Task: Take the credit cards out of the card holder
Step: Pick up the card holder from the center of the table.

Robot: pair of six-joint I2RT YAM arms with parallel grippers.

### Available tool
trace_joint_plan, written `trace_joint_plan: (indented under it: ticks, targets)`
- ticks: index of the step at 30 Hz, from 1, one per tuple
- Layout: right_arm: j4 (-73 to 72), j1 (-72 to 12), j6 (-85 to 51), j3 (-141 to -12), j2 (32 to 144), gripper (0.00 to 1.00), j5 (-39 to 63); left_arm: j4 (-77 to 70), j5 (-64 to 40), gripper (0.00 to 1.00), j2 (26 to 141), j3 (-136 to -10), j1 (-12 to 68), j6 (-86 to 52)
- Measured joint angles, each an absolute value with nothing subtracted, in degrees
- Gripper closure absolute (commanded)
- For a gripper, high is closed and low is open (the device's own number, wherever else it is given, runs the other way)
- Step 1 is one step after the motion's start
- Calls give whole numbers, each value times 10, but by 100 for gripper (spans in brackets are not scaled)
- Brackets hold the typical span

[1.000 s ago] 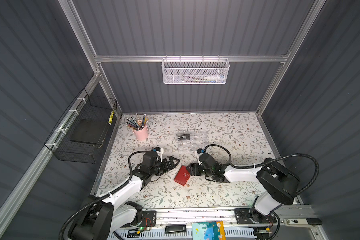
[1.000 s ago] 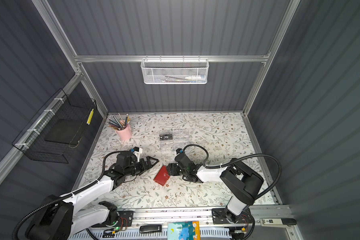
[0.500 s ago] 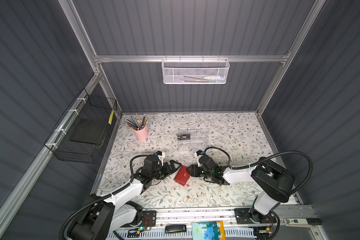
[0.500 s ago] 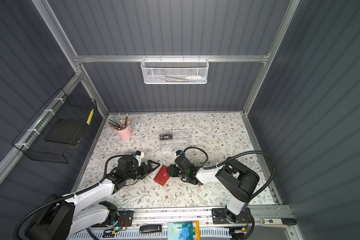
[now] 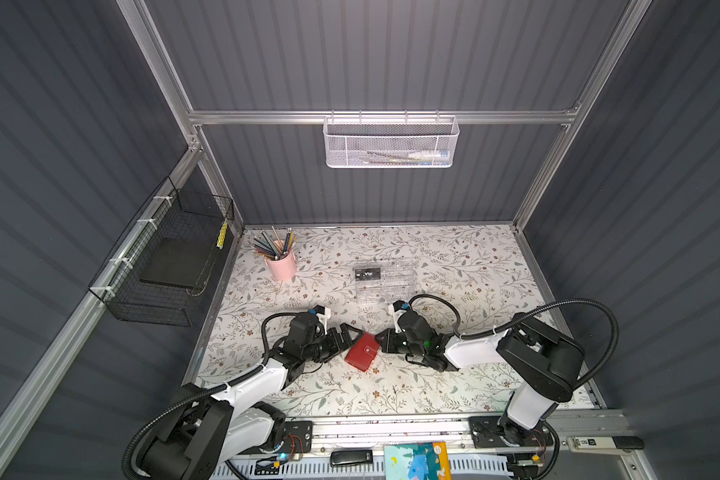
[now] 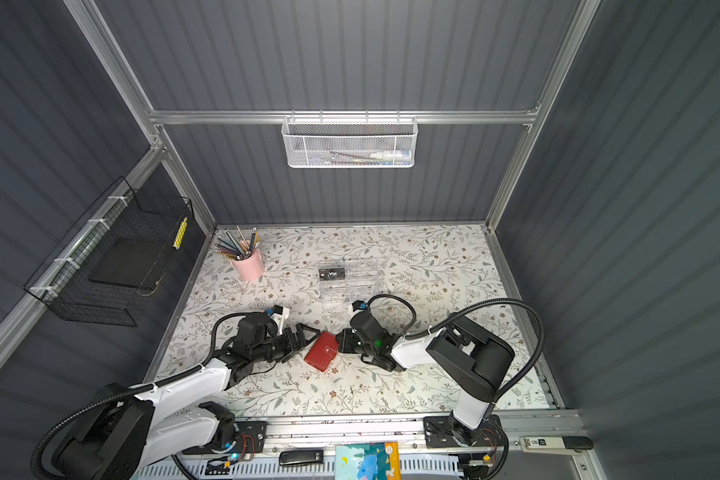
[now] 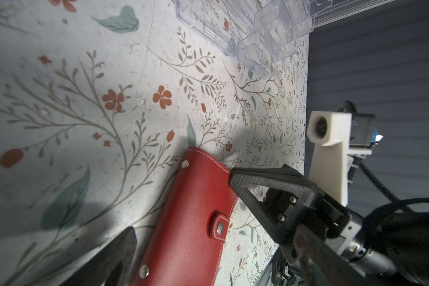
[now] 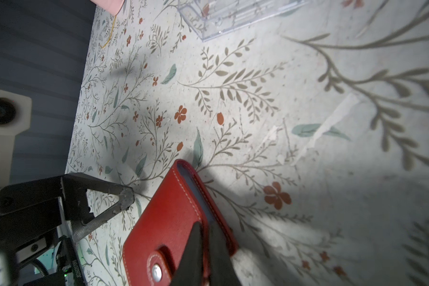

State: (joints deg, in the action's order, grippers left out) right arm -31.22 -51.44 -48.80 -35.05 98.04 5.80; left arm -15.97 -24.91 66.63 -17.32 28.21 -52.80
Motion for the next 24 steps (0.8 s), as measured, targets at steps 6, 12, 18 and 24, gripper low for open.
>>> trace_joint_plan:
  ticks: [6,12,18,24]
  targets:
    - [-319,-514,-491,-343,977,100,58,-157,-244,0,674,-175,282,-525]
    - [-295,-514,-479,-335,945,100,44,-128,-234,0,672,-200,282,-505]
    - [-256,-487,-450,-341,905,100,42,-134,-234,0,676,-219,282,-488]
    - [-244,-441,-430,-359,885,100,58,-173,-249,0,726,-222,282,-480]
